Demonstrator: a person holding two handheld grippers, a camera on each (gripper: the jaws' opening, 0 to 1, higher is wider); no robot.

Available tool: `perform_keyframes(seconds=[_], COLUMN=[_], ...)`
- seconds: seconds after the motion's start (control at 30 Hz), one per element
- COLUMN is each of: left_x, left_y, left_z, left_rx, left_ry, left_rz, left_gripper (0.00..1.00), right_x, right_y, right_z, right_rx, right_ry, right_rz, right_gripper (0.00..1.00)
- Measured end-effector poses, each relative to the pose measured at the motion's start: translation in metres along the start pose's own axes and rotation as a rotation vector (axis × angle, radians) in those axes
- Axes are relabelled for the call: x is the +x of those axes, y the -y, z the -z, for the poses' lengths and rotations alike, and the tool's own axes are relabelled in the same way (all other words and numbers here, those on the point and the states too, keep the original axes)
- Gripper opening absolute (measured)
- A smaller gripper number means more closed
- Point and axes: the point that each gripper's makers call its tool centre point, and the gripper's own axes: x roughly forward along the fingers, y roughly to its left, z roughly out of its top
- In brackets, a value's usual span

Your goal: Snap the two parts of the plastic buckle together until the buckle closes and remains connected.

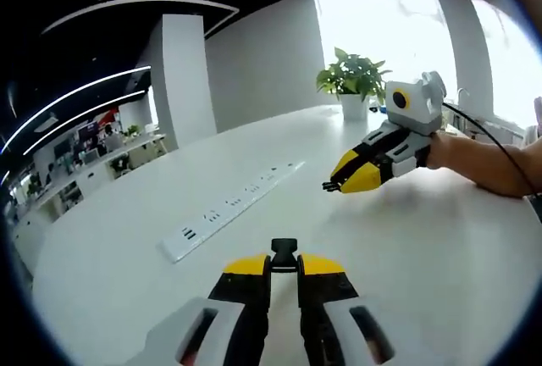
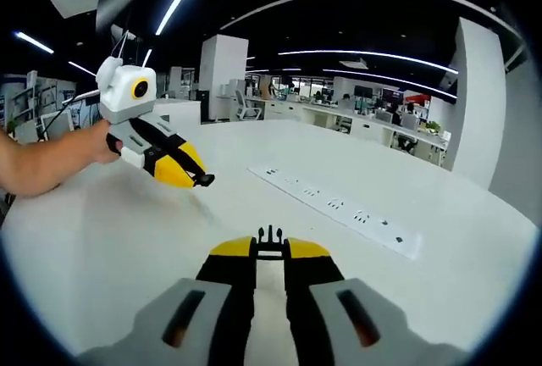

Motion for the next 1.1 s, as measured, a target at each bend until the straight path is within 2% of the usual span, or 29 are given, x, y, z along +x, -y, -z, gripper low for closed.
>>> perform_keyframes(seconds=[0.23,0.4,0.53,0.6,0.73,1.1], left_x=[-0.003,-0.009,-0.015,-0.017,-0.021,-0.033], left_y=[0.016,0.019,0.018,0.019,0.026,0.044], left_z=[0.003,0.012,0.012,0.014,0.018,0.023], left_rx=[0.009,0.008,-0.017,-0.022,-0.026,-0.027], left_ry=[-0.017,-0.032,-0.015,-0.013,-0.015,-0.026], left_rz=[0.072,0.066,0.050,0.037,0.030,0.033], left_gripper=[0.09,0.09,0.09,0.09,0.09,0.10], right_x=[0.002,-0.006,-0.009,-0.012,-0.011,-0.015], right_y=[-0.009,-0.019,-0.021,-0.026,-0.026,-0.037], right_z=[0.005,0.007,0.008,0.007,0.003,0.011], right_rx=[-0.022,-0.028,-0.026,-0.052,-0.052,-0.040], right_ry=[-0.031,-0.039,-0.034,-0.033,-0.026,-0.048], right_rz=[-0.045,-0.042,-0.026,-0.017,-0.020,-0.032], right_gripper=[0.11,0.11,0.11,0.11,0.11,0.11])
